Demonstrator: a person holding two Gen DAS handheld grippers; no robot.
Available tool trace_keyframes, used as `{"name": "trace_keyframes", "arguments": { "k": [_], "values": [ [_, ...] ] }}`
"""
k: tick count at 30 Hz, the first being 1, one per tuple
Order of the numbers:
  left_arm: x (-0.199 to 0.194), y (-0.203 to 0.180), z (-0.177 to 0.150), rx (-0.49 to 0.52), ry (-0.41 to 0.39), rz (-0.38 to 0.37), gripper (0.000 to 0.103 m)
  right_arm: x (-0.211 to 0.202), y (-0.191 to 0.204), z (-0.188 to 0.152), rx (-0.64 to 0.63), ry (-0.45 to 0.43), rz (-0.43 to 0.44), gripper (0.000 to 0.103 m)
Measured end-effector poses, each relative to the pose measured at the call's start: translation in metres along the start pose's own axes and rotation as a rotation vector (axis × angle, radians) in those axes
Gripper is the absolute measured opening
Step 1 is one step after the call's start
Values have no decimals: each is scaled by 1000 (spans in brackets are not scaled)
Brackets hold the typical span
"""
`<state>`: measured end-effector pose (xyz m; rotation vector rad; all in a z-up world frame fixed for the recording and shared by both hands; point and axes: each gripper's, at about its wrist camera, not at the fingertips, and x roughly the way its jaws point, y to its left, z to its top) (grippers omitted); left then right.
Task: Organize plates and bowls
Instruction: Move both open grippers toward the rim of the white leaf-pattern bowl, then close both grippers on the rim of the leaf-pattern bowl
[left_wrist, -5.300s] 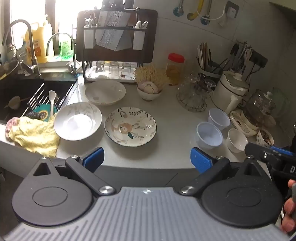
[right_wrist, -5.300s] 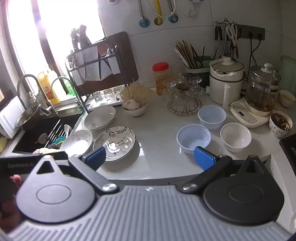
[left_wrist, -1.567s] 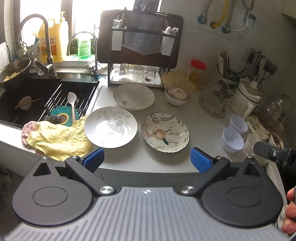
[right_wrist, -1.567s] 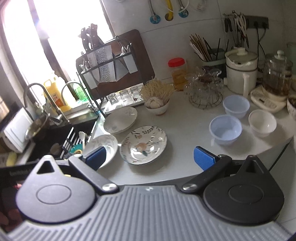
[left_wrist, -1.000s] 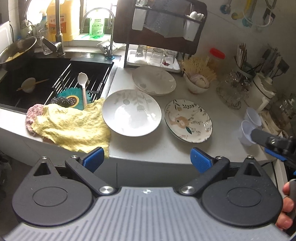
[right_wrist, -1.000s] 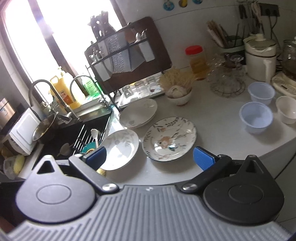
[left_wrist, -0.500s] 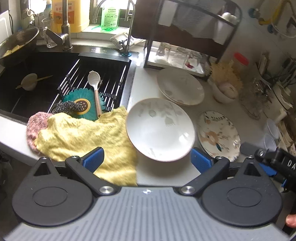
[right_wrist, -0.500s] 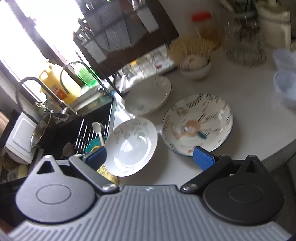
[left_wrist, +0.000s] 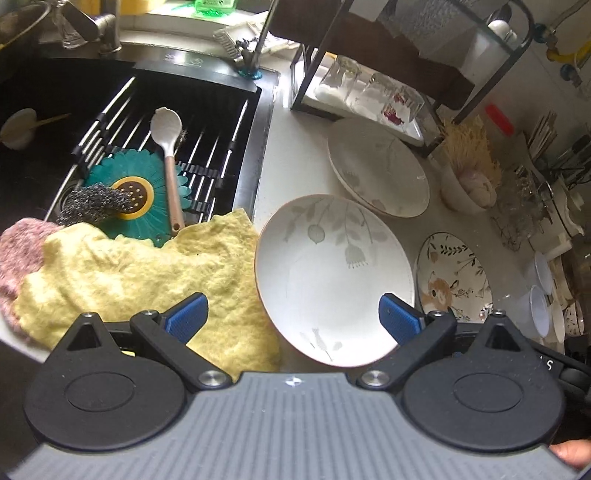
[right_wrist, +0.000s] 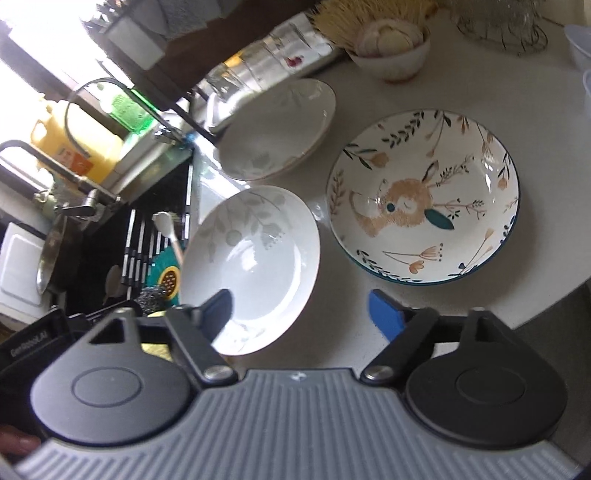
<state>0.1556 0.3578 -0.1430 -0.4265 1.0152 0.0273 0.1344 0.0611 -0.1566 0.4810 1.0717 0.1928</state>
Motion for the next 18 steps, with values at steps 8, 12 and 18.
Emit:
{"name": "trace_keyframes", "arguments": {
  "k": [8, 12, 18],
  "values": [
    [46, 14, 7, 49, 19, -28, 78, 37, -1, 0, -27, 12, 3, 60],
    [65, 23, 4, 39, 2, -47, 62, 51, -6, -3, -65, -14, 1, 42],
    [79, 32, 4, 15, -14, -38, 46, 65, -8, -4, -83, -8, 18, 18]
  ]
}}
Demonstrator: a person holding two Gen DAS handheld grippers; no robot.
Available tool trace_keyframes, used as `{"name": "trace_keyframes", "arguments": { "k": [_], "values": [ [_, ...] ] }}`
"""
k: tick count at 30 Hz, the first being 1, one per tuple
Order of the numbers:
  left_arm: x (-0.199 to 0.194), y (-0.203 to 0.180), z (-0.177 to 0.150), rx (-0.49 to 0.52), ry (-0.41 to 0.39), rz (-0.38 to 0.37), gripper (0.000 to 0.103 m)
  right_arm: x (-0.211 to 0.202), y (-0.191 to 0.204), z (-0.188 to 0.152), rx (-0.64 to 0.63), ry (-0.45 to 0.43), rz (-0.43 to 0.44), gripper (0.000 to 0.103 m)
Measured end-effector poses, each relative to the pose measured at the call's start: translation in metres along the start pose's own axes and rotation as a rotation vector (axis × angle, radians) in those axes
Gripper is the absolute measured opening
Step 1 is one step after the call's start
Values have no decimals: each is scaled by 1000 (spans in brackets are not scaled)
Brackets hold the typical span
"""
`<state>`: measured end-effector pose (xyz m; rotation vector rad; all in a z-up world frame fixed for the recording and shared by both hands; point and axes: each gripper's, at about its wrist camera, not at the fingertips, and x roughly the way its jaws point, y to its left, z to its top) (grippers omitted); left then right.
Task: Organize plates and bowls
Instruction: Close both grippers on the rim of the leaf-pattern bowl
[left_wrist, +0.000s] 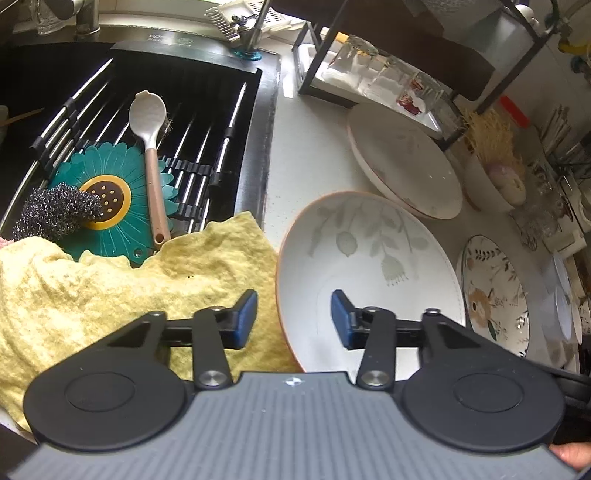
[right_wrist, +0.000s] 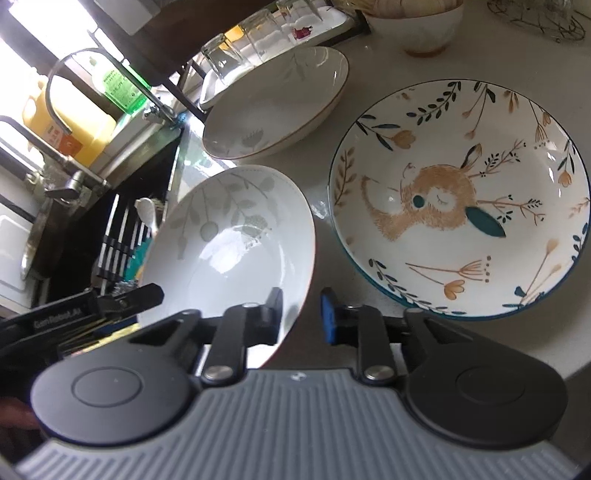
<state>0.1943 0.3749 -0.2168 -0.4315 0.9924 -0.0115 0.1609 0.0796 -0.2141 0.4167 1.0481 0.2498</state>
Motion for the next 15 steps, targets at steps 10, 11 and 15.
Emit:
{"name": "trace_keyframes", "arguments": {
  "k": [10, 11, 15],
  "values": [
    [11, -6, 3, 53, 9, 43, 15, 4, 2, 6, -42, -35, 5, 12],
    [11, -5, 4, 46, 11, 42, 14, 5, 3, 8, -51, -30, -1, 12],
    [9, -6, 5, 75, -1, 47, 12, 9, 6, 15, -56, -9, -6, 13]
  ]
}}
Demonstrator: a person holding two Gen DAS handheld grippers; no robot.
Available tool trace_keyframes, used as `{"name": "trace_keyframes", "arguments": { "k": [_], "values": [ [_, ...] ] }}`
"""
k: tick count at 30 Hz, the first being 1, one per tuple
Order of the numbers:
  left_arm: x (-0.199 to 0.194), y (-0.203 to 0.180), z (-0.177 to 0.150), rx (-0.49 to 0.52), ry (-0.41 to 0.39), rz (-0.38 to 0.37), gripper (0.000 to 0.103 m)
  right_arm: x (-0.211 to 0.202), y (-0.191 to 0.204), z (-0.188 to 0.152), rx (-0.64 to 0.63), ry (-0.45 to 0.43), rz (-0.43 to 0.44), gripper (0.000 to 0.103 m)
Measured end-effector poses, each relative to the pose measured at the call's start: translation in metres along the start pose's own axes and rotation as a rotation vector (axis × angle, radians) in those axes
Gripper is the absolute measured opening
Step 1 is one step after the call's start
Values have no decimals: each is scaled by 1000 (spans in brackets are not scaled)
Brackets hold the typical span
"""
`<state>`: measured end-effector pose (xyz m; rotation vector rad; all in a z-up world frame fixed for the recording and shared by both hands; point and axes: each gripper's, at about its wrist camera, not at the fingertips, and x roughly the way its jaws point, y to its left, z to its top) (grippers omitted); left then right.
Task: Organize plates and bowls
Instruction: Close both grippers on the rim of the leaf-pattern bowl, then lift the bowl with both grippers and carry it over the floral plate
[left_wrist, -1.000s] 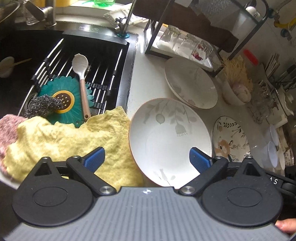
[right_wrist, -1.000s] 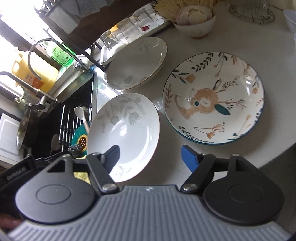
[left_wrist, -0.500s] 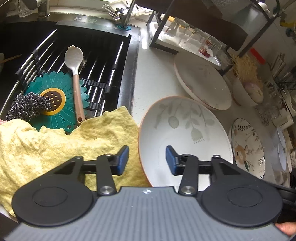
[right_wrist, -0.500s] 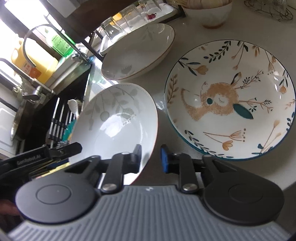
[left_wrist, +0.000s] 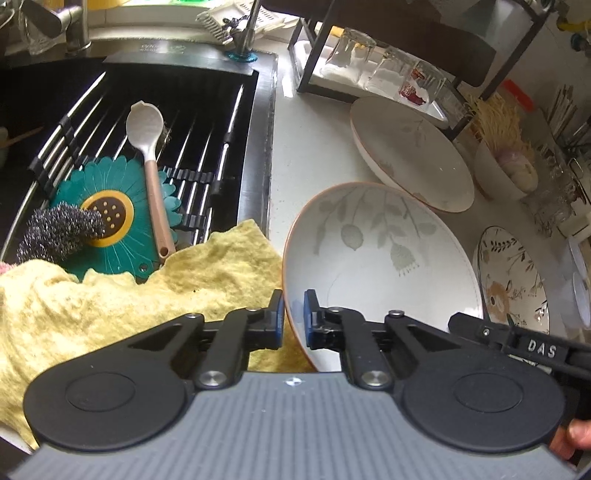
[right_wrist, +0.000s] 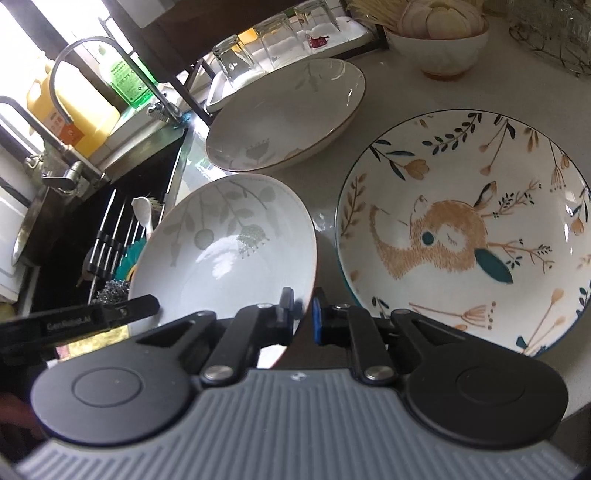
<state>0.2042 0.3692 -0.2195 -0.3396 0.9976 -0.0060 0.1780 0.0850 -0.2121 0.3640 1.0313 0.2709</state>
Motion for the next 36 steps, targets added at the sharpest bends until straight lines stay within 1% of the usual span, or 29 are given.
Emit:
{"name": "trace_keyframes", "arguments": {
  "k": [2, 7, 15, 21, 25, 32, 36],
  "values": [
    [-5, -2, 2, 14, -8, -1, 12, -2, 0, 3, -2, -2, 9, 13],
    [-19, -7, 7, 13, -12, -3, 12, -11, 2, 10, -16, 9, 26, 14],
    [-50, -26, 21, 11, -20, -18, 12, -42, 1, 24, -10, -5, 49, 14],
    [-82, -53, 29, 21, -51, -16, 12, -78, 1, 37, -23, -40, 62, 14],
    [-101, -75, 30, 22, -66, -26, 12, -105, -5, 46, -23, -74, 74, 14],
    [-118, -111, 24, 4, -102, -58, 12, -142, -25, 55, -39, -139, 89, 14],
    [-123, -136, 15, 27, -122, -68, 13, -161, -42, 58, -48, -168, 93, 14]
  ]
}}
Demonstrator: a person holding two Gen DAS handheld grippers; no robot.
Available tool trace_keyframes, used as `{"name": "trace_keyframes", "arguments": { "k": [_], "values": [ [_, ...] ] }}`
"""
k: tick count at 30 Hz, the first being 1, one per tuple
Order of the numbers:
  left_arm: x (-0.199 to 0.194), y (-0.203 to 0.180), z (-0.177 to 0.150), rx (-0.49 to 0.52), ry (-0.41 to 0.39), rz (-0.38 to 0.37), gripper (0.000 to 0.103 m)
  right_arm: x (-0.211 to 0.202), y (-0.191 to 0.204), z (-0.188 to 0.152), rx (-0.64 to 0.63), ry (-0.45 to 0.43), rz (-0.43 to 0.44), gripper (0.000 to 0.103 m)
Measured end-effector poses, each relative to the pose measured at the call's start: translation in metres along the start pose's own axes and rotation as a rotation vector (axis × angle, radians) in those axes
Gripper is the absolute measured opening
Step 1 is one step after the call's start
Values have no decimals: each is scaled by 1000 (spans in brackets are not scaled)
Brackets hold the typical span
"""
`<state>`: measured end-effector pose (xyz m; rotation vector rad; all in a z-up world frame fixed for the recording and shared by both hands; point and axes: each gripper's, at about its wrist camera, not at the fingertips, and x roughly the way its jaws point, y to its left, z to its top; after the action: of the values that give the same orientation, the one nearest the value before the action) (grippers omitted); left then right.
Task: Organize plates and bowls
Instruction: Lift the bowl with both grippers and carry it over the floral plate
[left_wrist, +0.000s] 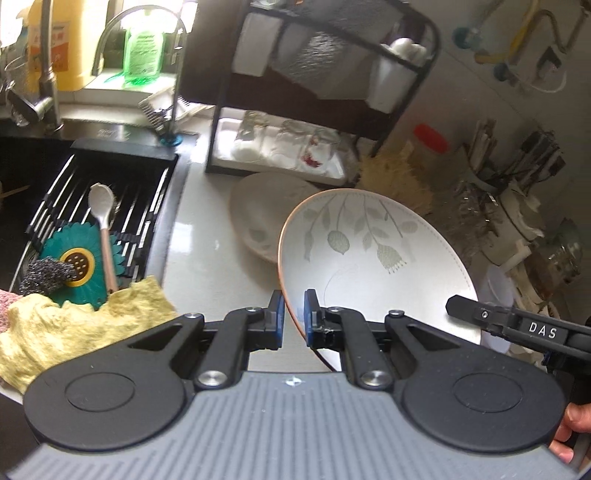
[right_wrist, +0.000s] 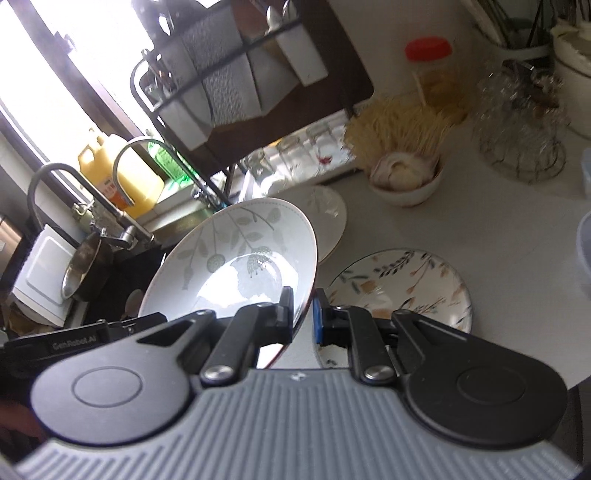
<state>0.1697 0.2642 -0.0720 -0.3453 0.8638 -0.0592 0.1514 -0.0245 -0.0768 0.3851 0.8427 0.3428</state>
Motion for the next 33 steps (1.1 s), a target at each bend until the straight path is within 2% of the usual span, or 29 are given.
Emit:
{"name": "trace_keyframes", "arguments": {
  "k": [7, 13, 16, 19, 24, 33],
  "values": [
    [7, -33, -13, 1, 12, -29, 13, -20, -26, 5, -10, -20, -18, 14],
    [25, -44, -31, -27, 47, -26, 13, -19, -47, 3, 10, 18, -26, 14],
    [35, -47, -43, -55, 64, -8, 14, -10, -56, 2, -10, 46, -33, 14],
    [46, -50, -54, -83, 72, 19, 14, 2, -59, -1, -85, 77, -58, 14],
    [72, -53, -69, -130, 89, 51, 14, 23, -79, -2, -117, 122, -49, 14],
    [118, -67, -82, -192, 140, 87, 14, 52, -111, -3, -173, 182, -84, 14]
  ]
}}
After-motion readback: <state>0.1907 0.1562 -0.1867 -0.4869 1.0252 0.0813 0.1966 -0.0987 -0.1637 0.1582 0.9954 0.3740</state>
